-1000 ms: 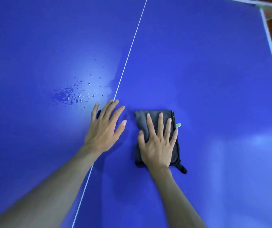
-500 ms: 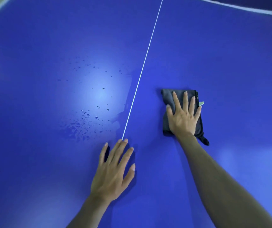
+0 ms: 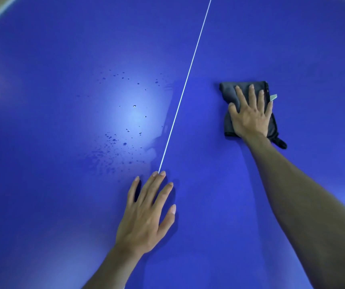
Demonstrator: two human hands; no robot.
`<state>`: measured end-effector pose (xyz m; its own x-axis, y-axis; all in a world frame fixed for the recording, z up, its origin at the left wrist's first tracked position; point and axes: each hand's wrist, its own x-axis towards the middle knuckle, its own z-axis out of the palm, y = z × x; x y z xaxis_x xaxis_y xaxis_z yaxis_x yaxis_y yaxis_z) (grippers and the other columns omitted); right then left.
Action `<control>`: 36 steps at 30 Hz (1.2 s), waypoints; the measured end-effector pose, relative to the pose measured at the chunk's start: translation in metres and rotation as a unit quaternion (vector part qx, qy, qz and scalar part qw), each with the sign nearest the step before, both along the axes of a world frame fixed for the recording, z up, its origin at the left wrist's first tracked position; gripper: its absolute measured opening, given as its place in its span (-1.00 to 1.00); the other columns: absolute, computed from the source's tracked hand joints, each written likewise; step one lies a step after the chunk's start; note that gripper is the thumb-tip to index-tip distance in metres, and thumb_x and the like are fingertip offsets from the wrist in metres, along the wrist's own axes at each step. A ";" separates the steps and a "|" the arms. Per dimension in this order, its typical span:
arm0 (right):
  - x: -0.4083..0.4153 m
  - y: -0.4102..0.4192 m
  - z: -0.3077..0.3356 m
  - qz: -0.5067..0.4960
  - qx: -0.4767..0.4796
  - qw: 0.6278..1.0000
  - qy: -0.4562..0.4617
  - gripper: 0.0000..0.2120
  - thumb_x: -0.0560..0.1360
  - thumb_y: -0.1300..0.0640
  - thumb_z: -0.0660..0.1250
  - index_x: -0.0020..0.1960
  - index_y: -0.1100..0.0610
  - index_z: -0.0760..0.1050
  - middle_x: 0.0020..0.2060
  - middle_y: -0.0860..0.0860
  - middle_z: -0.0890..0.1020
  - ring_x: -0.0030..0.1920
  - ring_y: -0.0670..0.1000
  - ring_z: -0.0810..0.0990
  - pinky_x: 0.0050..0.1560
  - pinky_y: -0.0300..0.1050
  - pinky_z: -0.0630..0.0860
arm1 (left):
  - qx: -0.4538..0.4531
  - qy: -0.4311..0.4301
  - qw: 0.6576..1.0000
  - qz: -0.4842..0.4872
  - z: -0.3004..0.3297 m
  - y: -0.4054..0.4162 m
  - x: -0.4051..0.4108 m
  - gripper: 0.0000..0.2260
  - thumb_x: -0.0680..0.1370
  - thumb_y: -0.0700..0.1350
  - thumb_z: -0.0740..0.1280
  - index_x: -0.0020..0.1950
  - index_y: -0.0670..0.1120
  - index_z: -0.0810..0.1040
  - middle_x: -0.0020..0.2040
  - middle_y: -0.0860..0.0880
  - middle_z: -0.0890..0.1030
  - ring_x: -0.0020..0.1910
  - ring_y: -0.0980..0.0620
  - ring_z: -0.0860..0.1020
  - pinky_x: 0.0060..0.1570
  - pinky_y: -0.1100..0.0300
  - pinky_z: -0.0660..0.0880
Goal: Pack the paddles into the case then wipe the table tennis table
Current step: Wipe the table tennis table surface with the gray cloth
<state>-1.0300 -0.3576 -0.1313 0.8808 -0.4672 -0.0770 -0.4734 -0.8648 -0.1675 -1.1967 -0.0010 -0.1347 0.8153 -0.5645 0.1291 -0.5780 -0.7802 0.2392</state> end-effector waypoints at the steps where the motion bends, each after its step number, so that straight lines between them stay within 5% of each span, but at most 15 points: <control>1: -0.012 0.005 0.000 -0.001 -0.004 1.000 -0.001 -0.41 0.66 -0.25 -0.10 0.67 -0.24 -0.08 0.69 -0.04 -0.07 0.67 0.11 -0.15 0.62 0.27 -0.24 | 0.001 -0.005 1.000 0.001 0.000 0.000 -0.001 -0.53 0.72 0.13 0.07 0.50 -0.09 0.45 0.63 -0.06 0.28 0.63 -0.04 0.22 0.54 -0.28 0.18; 9: -0.149 0.062 -0.006 -0.005 -0.021 0.999 -0.024 -0.40 0.65 -0.23 -0.06 0.67 -0.20 0.01 0.68 -0.01 0.03 0.67 0.13 -0.06 0.62 0.28 -0.15 | 0.056 -0.111 0.992 0.010 0.005 -0.002 -0.008 -0.61 0.73 0.02 0.12 0.48 -0.12 0.46 0.55 -0.14 0.41 0.57 -0.18 0.34 0.53 -0.31 0.15; 15: -0.290 0.127 -0.003 0.001 -0.036 0.999 -0.023 -0.40 0.64 -0.23 -0.05 0.67 -0.18 0.07 0.68 0.01 0.09 0.67 0.15 -0.01 0.63 0.26 -0.10 | 0.147 -0.111 0.982 0.050 0.016 -0.004 -0.018 -0.57 0.78 0.09 -0.06 0.57 -0.05 0.29 0.55 -0.14 0.37 0.59 -0.19 0.26 0.52 -0.30 0.14; 20: -0.412 0.179 0.000 0.006 -0.032 0.999 -0.018 -0.40 0.64 -0.20 0.03 0.67 -0.14 0.12 0.67 0.04 0.13 0.67 0.18 0.02 0.62 0.29 -0.02 | 0.029 -0.047 0.989 0.137 0.043 -0.018 -0.071 -0.57 0.74 0.07 -0.04 0.52 -0.07 0.33 0.47 -0.15 0.45 0.52 -0.20 0.35 0.48 -0.24 0.25; 26: -0.526 0.234 0.004 -0.015 -0.006 1.000 -0.026 -0.38 0.59 -0.13 0.19 0.64 -0.14 0.21 0.65 0.05 0.21 0.65 0.19 0.10 0.60 0.31 0.08 | -0.062 0.008 0.990 0.124 0.056 -0.028 -0.152 -0.62 0.69 0.00 0.17 0.49 -0.06 0.38 0.42 -0.10 0.50 0.44 -0.16 0.41 0.38 -0.21 0.37; 31: -0.545 0.236 0.001 0.001 -0.019 1.000 -0.015 -0.37 0.59 -0.15 0.14 0.65 -0.13 0.18 0.64 0.06 0.20 0.64 0.18 0.18 0.57 0.34 0.14 | -0.046 0.059 0.990 0.119 0.059 -0.029 -0.189 -0.59 0.65 0.12 0.13 0.43 -0.02 0.43 0.38 -0.02 0.51 0.41 -0.09 0.43 0.43 -0.20 0.32; 36: -0.501 0.211 -0.004 -0.011 -0.030 0.999 -0.034 -0.39 0.62 -0.19 0.10 0.66 -0.14 0.16 0.65 0.05 0.19 0.64 0.18 0.16 0.59 0.33 0.09 | -0.036 0.071 0.989 0.125 0.051 -0.030 -0.191 -0.69 0.62 -0.01 0.32 0.36 -0.02 0.49 0.35 -0.02 0.52 0.39 -0.07 0.43 0.44 -0.22 0.32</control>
<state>-1.5308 -0.1464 -0.1349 0.8722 -0.4891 0.0115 -0.4823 -0.8635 -0.1474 -1.3878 -0.0312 -0.0836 0.9409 -0.3368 0.0369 -0.3264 -0.8721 0.3644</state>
